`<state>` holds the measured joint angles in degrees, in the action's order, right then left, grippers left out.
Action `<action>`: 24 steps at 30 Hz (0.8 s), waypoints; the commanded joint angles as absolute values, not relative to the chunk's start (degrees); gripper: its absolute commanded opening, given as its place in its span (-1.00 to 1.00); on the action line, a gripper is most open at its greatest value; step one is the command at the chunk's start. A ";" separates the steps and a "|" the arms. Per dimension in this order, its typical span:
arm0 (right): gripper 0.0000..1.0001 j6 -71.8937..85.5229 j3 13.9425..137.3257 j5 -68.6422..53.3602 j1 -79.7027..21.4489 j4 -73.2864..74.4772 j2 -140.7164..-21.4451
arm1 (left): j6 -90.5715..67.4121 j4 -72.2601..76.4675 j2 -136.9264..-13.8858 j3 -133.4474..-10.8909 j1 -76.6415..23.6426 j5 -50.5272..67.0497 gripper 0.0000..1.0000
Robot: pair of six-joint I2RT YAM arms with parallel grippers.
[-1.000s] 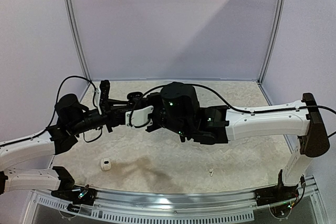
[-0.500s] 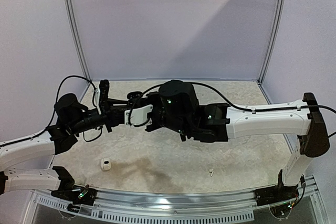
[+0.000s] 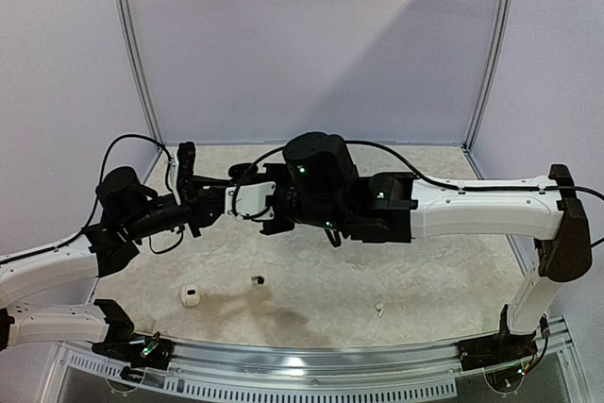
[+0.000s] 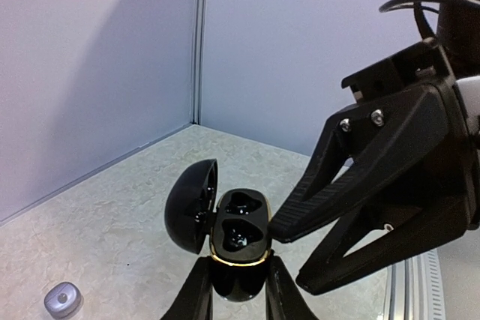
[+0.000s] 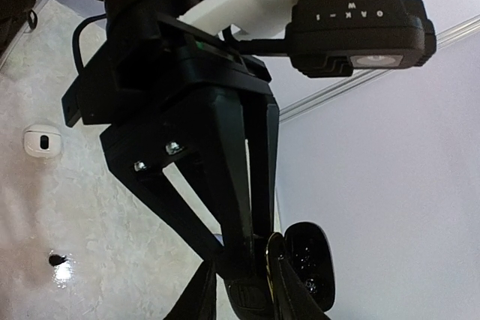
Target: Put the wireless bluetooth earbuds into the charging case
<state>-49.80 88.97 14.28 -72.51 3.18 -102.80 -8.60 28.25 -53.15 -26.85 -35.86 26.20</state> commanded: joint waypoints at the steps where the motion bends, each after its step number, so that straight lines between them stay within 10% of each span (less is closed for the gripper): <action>1: -0.40 -41.42 92.15 9.73 -71.05 4.98 -100.13 | -8.64 26.79 -52.24 -28.13 -35.68 23.21 -1.00; 16: 0.52 3.29 82.86 -15.02 -57.50 1.31 -87.90 | -13.07 27.35 -50.13 -26.14 -34.71 23.79 -1.00; 24: 0.47 10.70 71.93 -23.95 -56.88 -10.71 -85.00 | -27.75 47.80 -58.34 -28.52 -34.17 40.94 -1.00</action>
<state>3.16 74.72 -15.46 -56.40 -3.14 -85.58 -18.96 35.57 -54.89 -26.87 -34.79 30.70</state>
